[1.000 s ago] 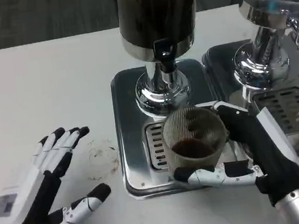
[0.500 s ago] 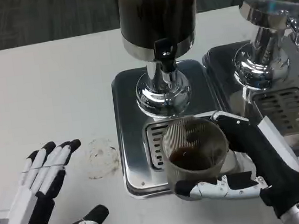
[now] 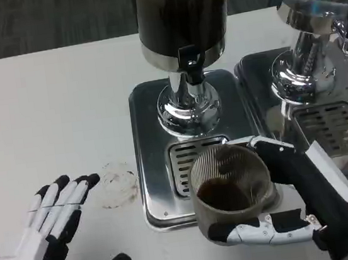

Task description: Grasp the cup under the faucet to collect the drink, then remove the cup.

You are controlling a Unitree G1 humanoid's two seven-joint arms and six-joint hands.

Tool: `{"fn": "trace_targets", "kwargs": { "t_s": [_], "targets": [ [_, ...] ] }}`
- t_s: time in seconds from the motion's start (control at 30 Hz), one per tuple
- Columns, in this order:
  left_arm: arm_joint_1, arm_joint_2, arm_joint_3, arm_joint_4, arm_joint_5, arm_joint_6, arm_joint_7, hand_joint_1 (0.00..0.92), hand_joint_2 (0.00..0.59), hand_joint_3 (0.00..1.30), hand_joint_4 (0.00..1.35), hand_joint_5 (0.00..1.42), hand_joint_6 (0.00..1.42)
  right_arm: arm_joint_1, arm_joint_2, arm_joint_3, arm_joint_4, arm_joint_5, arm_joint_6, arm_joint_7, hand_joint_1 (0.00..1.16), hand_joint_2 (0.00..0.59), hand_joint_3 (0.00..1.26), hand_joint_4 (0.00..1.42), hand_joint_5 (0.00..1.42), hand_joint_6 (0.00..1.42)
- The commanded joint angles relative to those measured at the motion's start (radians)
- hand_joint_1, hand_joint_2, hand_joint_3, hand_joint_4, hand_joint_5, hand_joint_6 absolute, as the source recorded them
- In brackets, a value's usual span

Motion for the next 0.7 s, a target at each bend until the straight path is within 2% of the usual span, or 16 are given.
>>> {"fn": "trace_targets", "kwargs": {
  "t_s": [0.03,0.27,0.7],
  "targets": [
    [0.015,-0.015,-0.009,-0.017,0.007,0.009,0.004,0.0,0.188,0.07,0.0,0.0,0.0,-0.004,-0.004,0.001,-0.044,0.014,-0.005,0.006,1.0,0.107,0.69,0.76,0.72,0.89],
    [0.017,-0.038,-0.029,-0.03,0.014,0.016,0.0,0.0,0.189,0.07,0.0,0.0,0.0,-0.001,-0.002,-0.003,-0.037,0.026,-0.004,0.004,1.0,0.107,0.69,0.76,0.72,0.89],
    [-0.013,-0.032,-0.035,-0.005,0.005,0.007,-0.006,0.0,0.193,0.08,0.0,0.0,0.0,0.006,0.001,-0.003,-0.041,0.017,-0.012,-0.006,1.0,0.108,0.69,0.76,0.74,0.89]
  ]
}}
